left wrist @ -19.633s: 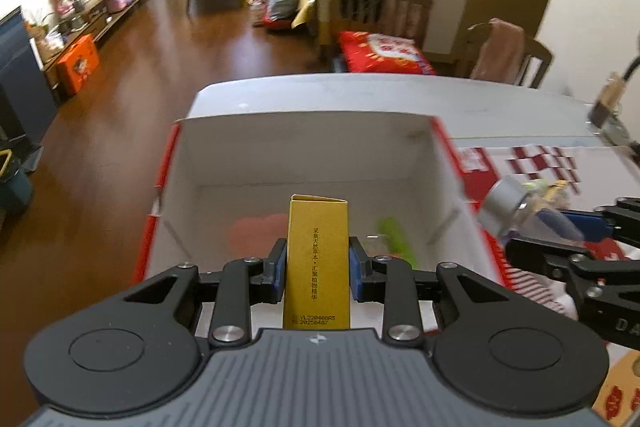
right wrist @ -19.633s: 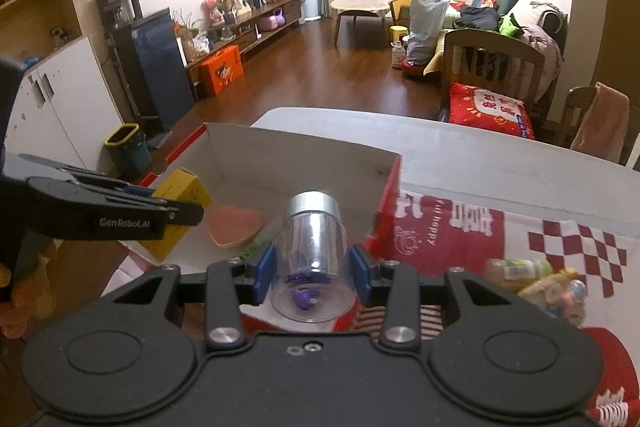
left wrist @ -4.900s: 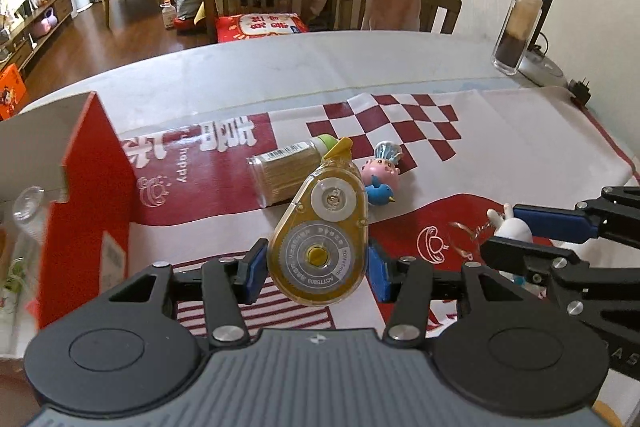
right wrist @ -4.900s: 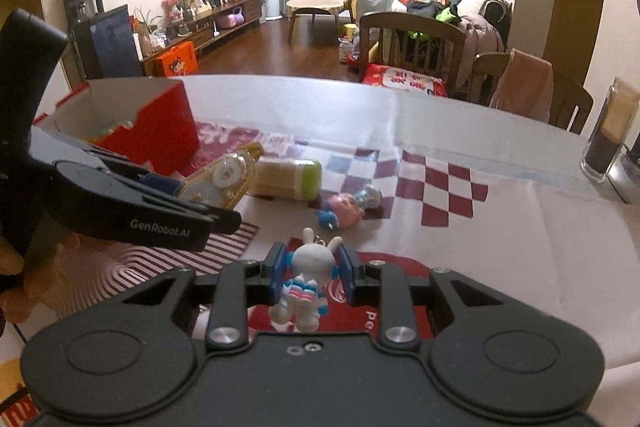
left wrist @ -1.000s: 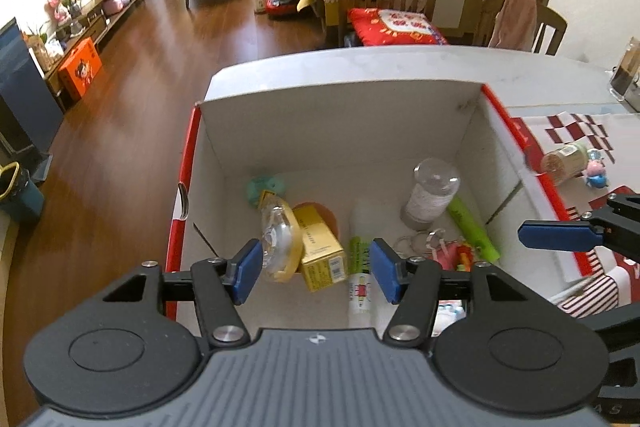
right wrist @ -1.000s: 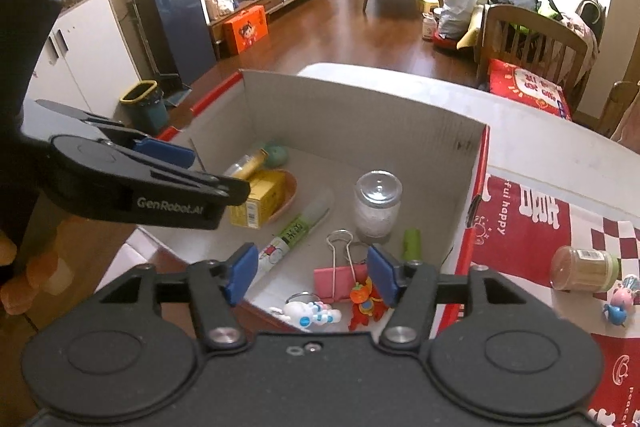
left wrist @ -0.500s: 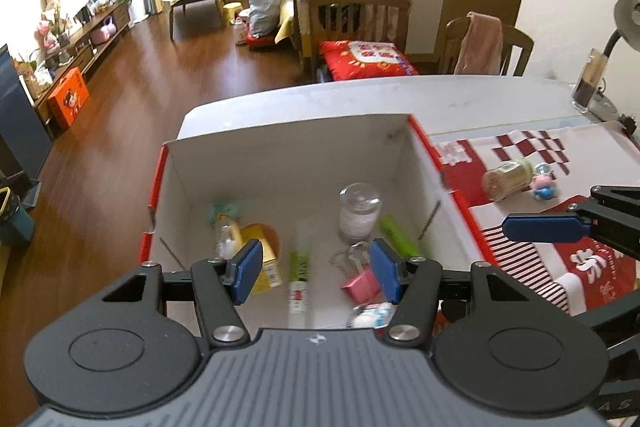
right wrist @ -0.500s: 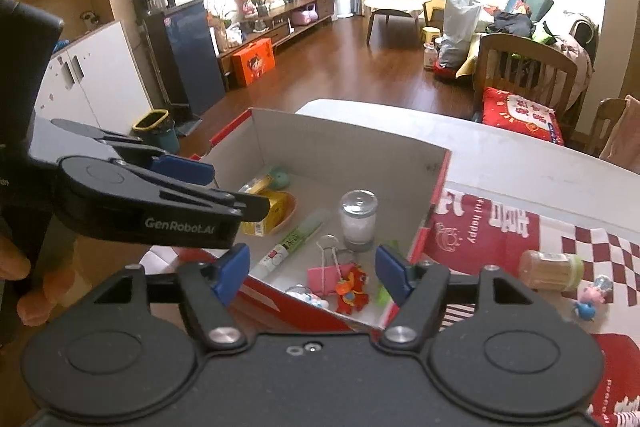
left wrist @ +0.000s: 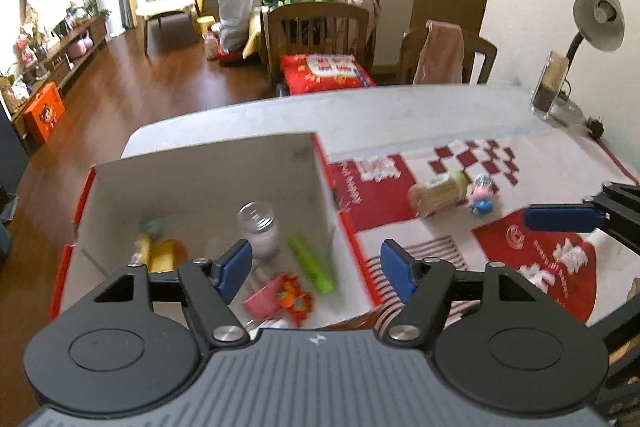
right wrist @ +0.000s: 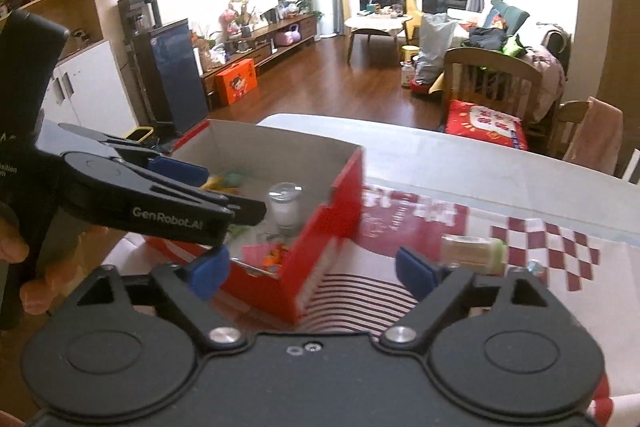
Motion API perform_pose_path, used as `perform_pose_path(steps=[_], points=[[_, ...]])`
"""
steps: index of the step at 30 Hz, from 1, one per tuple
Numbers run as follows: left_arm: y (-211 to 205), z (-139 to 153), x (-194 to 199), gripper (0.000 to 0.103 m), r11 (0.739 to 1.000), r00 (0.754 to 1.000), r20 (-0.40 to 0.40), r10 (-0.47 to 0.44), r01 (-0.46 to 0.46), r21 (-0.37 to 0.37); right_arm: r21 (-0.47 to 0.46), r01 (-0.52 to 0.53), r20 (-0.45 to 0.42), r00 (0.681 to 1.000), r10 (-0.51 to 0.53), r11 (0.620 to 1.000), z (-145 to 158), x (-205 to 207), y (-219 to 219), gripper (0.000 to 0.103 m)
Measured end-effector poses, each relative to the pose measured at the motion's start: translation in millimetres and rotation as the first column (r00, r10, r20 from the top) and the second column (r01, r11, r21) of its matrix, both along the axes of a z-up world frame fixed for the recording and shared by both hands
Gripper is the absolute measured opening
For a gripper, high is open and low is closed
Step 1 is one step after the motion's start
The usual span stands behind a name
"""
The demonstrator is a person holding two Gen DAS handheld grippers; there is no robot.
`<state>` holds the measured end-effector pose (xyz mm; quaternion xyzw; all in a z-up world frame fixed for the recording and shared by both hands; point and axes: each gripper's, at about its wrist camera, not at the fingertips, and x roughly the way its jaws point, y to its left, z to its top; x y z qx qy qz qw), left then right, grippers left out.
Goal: Organize rigid objects
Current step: 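Move both tools out of the box back over the remaining items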
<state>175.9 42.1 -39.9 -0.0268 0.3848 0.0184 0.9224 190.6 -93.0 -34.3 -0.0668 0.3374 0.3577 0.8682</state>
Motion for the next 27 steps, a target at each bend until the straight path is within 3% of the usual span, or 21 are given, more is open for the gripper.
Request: perform_pose_path(steps=[1, 2, 15, 27], points=[[-7, 0, 2, 0.084, 1.0, 1.0, 0.011, 0.001, 0.0, -0.009, 0.001, 0.007, 0.001, 1.0, -0.007, 1.0, -1, 2, -7, 0.097], [-12, -1, 3, 0.084, 1.0, 1.0, 0.018, 0.001, -0.001, -0.018, 0.001, 0.014, 0.0, 1.0, -0.014, 1.0, -2, 4, -13, 0.098], [-95, -21, 45, 0.085, 0.999, 1.0, 0.02, -0.021, 0.022, -0.023, -0.027, 0.142, -0.007, 0.99, -0.142, 0.99, -21, 40, -103, 0.102], [-141, -57, 95, 0.085, 0.991, 0.992, -0.014, -0.128, 0.129, 0.036, -0.06, 0.234, -0.07, 0.969, -0.238, 0.97, -47, 93, -154, 0.102]])
